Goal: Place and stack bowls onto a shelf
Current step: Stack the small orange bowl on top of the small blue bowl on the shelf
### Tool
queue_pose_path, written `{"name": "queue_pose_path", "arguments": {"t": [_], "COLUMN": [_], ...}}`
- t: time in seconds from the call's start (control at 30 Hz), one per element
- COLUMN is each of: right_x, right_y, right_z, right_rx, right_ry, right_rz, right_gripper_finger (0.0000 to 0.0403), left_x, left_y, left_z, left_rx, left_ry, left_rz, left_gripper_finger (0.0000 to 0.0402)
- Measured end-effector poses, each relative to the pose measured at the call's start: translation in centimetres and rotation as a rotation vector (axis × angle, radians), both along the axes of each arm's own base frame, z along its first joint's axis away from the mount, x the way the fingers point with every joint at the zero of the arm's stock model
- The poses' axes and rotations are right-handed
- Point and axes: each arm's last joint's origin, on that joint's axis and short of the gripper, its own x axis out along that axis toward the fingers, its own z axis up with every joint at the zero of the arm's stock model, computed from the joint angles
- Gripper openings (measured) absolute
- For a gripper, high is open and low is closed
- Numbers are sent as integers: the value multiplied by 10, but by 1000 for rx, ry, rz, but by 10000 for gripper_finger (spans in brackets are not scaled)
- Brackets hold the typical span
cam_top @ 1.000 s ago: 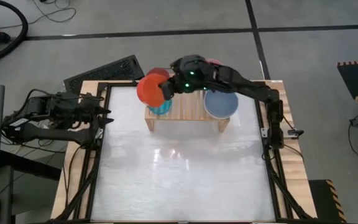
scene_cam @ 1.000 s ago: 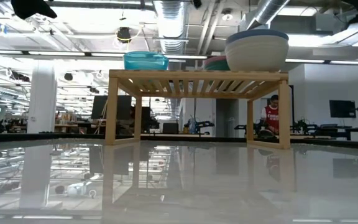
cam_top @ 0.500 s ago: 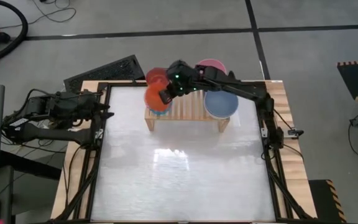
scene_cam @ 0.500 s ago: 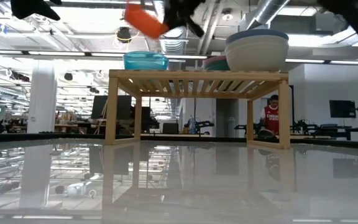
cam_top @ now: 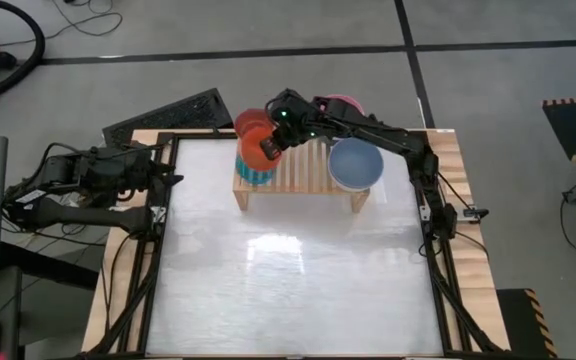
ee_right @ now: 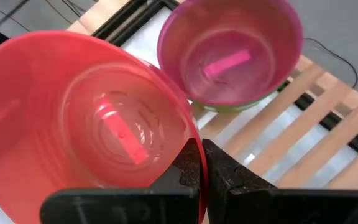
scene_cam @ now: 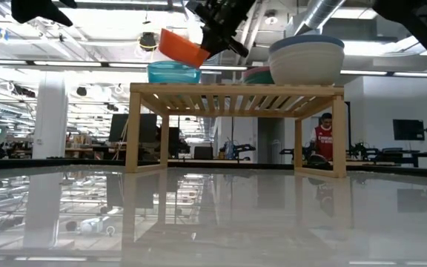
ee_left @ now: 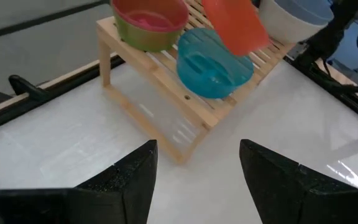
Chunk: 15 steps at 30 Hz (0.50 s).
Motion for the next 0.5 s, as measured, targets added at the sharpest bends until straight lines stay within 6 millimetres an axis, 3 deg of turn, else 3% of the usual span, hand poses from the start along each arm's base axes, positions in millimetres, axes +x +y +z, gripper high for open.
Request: {"name": "queue_pose_path", "arguments": {"t": [0.5], "right_x": [1], "right_y": [1], "right_z": [-3], "right_rx": [0], "right_ry": [25], "right_rz": [63], "right_gripper_finger": [24], "left_x": [1], "left_y": [1], "left_z": [3], "left_rx": [24], "left_ry": [-37], "left_rz": [42], "left_gripper_finger": [212]}}
